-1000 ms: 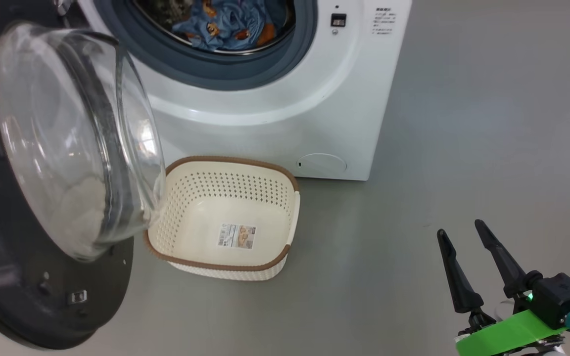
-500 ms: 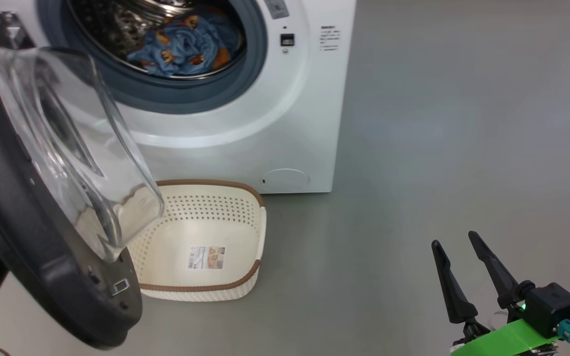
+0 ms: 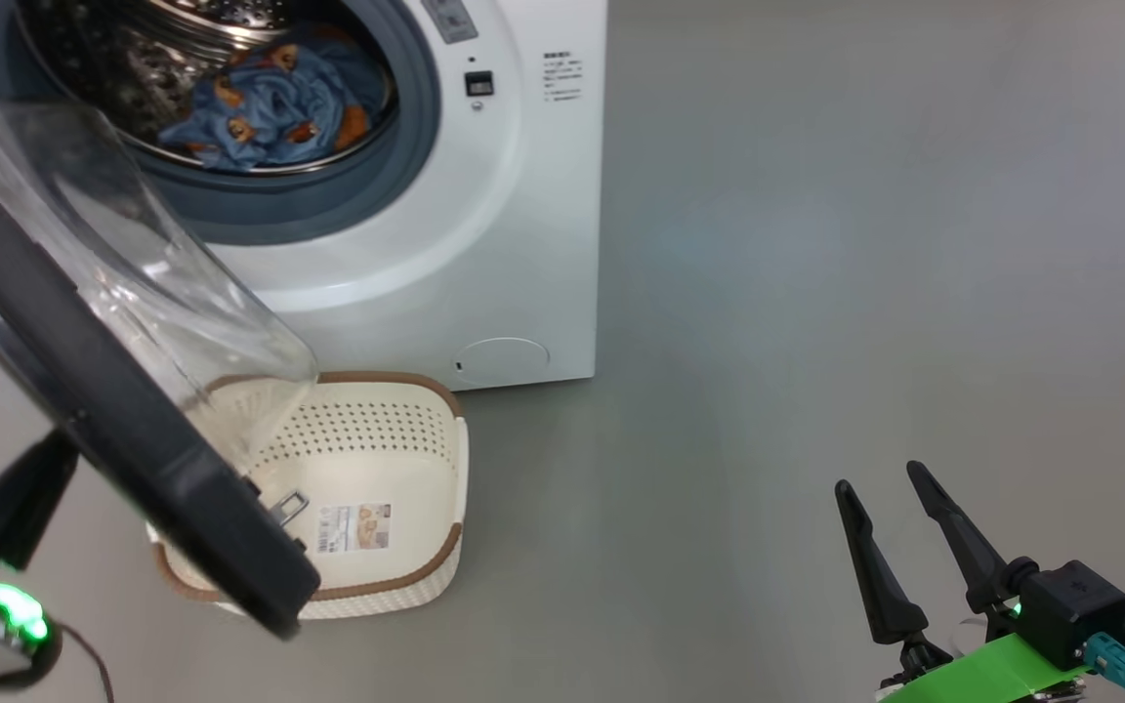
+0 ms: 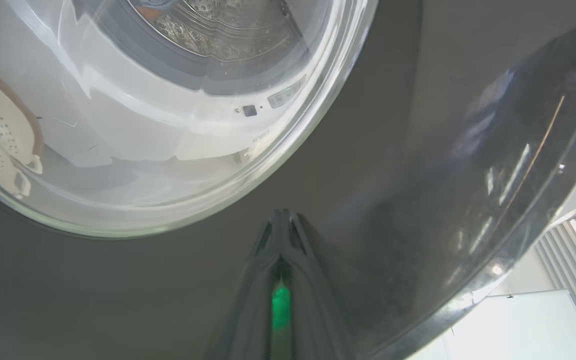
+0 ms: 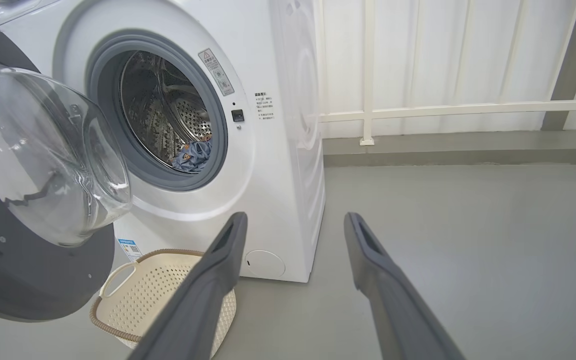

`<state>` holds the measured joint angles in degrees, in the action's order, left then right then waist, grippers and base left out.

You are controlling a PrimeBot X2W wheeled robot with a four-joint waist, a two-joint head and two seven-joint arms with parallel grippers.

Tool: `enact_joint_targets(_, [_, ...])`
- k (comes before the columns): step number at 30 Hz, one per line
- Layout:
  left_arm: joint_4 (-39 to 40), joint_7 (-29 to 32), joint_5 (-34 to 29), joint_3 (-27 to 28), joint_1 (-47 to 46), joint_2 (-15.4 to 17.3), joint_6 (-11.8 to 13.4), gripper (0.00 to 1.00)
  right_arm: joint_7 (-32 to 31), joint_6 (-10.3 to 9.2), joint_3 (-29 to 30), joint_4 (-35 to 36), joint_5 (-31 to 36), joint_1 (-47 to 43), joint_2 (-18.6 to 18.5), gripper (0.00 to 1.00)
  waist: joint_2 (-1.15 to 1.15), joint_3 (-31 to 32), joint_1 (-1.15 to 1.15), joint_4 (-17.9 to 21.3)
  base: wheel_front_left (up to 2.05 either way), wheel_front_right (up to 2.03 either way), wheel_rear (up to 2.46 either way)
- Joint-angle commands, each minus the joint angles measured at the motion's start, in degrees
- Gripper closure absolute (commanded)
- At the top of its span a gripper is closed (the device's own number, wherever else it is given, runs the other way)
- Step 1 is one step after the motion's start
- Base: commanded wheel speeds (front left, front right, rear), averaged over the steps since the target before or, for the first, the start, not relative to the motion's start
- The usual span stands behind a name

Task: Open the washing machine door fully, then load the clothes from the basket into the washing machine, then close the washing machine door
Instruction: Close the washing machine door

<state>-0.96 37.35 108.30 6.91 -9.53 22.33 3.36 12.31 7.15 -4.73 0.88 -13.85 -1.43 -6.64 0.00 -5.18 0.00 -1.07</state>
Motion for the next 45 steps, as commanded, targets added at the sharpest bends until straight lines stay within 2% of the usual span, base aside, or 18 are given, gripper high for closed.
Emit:
enact_joint_targets(1, [0.9,-0.1,-0.5,1.9,-4.0,1.6,0.0,1.00,0.7,0.34,-1.4,1.2,0.0,1.3,-0.1,0.00,0.00,-0.6,0.00,0.9,0.00,0.00,0.00])
enact_joint_targets(8, [-3.1,-2.0,-2.0,0.2,-9.8,-0.4,-1.0,1.00,1.1,0.34,-1.5,0.8,-0.5,2.4,-0.1,0.00,0.00,-1.9,0.00,3.1,0.00,0.00,0.00])
enact_joint_targets(25, [-13.9,-6.4,-4.6,-0.6,-21.4,-4.0,-5.7,1.00,2.0,0.34,-2.2,-0.5,-1.1,5.0,-0.2,0.00,0.00,-4.3,0.00,6.9,0.00,0.00,0.00])
enact_joint_targets(37, [-15.3,-6.0,-2.5,1.4,-19.9,-5.6,-8.2,1.00,2.4,0.34,-1.1,-1.2,-1.0,6.0,0.0,0.00,0.00,-4.9,0.00,5.8,0.00,0.00,0.00])
enact_joint_targets(45, [-14.3,-7.3,-1.7,4.3,-15.3,-7.4,-9.9,1.00,2.5,0.34,-0.2,-1.4,-0.8,6.1,0.1,0.00,0.00,-4.7,0.00,3.9,0.00,0.00,0.00])
